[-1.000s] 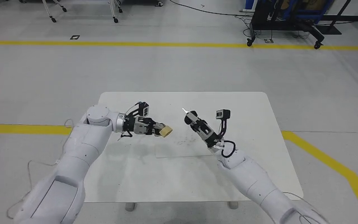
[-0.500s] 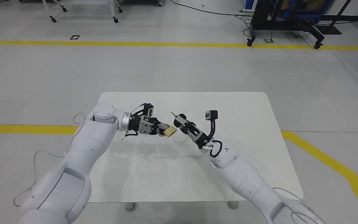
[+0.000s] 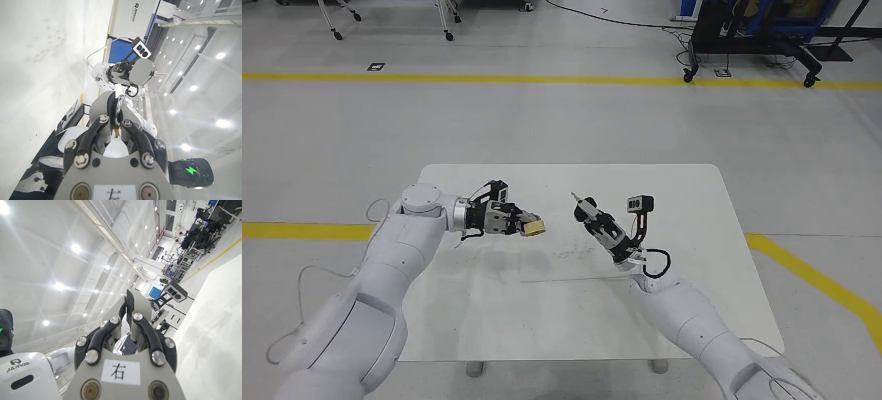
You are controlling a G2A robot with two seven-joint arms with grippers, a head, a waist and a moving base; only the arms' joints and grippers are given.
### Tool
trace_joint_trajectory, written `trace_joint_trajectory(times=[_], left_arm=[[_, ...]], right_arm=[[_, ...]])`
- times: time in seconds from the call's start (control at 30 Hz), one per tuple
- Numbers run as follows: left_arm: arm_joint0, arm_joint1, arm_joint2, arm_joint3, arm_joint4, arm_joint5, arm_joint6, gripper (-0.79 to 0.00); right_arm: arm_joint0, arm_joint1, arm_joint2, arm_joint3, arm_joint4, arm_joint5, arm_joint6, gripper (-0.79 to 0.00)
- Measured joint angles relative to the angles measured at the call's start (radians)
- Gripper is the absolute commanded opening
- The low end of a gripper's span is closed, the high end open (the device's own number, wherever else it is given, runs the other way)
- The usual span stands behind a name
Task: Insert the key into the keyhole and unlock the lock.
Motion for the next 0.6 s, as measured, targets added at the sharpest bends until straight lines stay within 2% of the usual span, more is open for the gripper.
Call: trace_joint_trajectory(times=[0.2,0.3,0.37,0.43,0.6], left_arm=[[0.000,0.000,0.000,0.000,0.000,0.000,0.000,-0.785],[0.025,-0.002,-0.008,-0.027,-0.024,0.048,0.018,-0.785],[0.043,-0.003,-0.022,-0.043,-0.065,0.133,0.016,-0.785],[0.052,-0.006,-0.028,-0.046,-0.090,0.217,0.035,-0.785],[0.074,-0.023,-0.036,-0.055,-0.139,0.333,0.096,-0.785]], right_arm=[[0.000,0.000,0.000,0.000,0.000,0.000,0.000,-0.785],[-0.004,-0.001,-0.003,-0.006,0.002,0.005,0.002,-0.785],[-0.033,-0.002,-0.013,-0.071,0.052,0.069,0.049,-0.785],[-0.060,0.007,0.014,-0.141,0.171,0.188,0.122,-0.785],[-0.121,0.042,0.124,-0.261,0.370,0.435,0.219,-0.785]])
